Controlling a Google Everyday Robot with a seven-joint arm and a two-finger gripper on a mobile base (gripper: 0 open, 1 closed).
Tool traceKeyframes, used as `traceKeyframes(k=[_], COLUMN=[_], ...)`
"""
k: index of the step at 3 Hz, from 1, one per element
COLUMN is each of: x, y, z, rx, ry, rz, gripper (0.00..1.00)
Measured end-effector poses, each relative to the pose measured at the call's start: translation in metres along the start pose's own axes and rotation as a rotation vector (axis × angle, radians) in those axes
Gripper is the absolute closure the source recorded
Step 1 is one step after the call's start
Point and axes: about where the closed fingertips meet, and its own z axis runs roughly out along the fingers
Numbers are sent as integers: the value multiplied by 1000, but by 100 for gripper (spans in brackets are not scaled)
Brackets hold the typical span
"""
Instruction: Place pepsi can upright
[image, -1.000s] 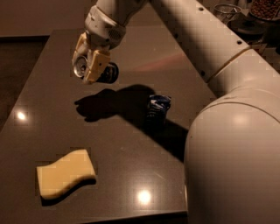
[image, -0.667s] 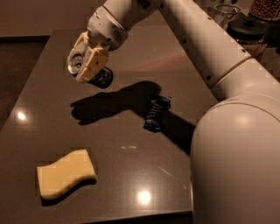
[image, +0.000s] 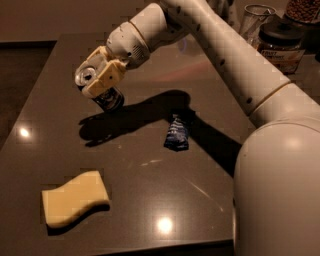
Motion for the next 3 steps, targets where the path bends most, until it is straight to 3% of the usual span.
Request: traceKeyframes(k=[1,3], x=[9,23], y=[-1,-9], z=[4,0], rx=[-3,50], ry=[-73,-208], rz=[53,113], gripper=[100,100])
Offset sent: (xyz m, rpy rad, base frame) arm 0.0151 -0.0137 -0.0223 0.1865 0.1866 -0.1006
